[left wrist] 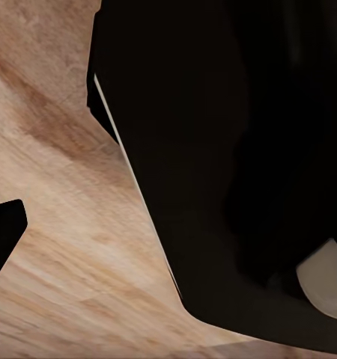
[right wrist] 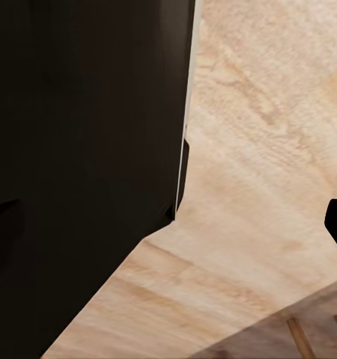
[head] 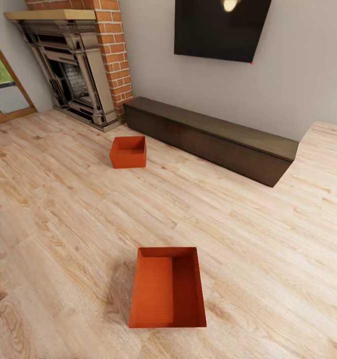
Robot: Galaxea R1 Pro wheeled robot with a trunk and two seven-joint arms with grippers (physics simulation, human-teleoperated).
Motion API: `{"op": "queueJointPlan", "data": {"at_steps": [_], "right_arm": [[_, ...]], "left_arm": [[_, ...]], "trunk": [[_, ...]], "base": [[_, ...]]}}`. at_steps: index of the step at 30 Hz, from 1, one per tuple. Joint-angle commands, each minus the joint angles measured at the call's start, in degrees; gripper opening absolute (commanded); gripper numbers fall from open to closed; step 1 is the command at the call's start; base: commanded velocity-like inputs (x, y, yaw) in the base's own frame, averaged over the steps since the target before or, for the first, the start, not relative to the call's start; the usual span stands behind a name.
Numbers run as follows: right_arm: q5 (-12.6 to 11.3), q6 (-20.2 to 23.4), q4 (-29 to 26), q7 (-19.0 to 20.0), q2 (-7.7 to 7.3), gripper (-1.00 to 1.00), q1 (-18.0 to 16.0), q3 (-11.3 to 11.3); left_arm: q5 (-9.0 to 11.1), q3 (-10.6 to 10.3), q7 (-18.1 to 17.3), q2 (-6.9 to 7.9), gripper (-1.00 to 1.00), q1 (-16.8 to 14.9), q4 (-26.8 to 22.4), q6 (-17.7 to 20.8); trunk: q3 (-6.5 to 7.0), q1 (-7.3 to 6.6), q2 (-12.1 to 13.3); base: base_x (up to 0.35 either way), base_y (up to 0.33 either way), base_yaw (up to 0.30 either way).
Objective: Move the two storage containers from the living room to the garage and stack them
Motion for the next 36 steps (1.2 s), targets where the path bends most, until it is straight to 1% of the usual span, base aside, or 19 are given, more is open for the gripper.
{"op": "queueJointPlan", "data": {"at_steps": [1, 19, 28, 33, 36], "right_arm": [[-0.57, -0.33, 0.16, -0.04, 0.02, 1.00, -0.06, 0.49], [-0.54, -0.38, 0.15, 0.04, -0.07, 1.00, -0.06, 0.49], [-0.34, -0.34, 0.16, -0.14, 0.51, 1.00, -0.06, -0.15], [-0.57, -0.33, 0.17, -0.15, 0.46, 1.00, -0.06, 0.03], [-0.63, -0.33, 0.17, -0.11, 0.15, 1.00, -0.06, 0.25]], "left_arm": [[0.07, 0.31, 0.02, -0.02, 1.00, -0.02, 0.04, -0.16], [0.07, 0.31, 0.02, -0.02, 1.00, -0.02, 0.04, -0.16], [0.07, 0.31, 0.02, -0.02, 1.00, -0.02, 0.04, -0.16], [0.07, 0.31, 0.02, -0.04, 1.00, -0.02, 0.04, -0.16], [-0.28, 0.16, 0.02, -0.10, 1.00, -0.02, 0.00, -0.16]], "trunk": [[-0.05, 0.00, -0.02], [-0.09, 0.00, -0.02], [-0.09, 0.00, -0.02], [-0.09, 0.00, -0.02], [-0.09, 0.00, -0.02]], "base": [[0.000, 0.000, 0.000], [0.000, 0.000, 0.000], [0.000, 0.000, 0.000], [0.000, 0.000, 0.000], [0.000, 0.000, 0.000]]}}
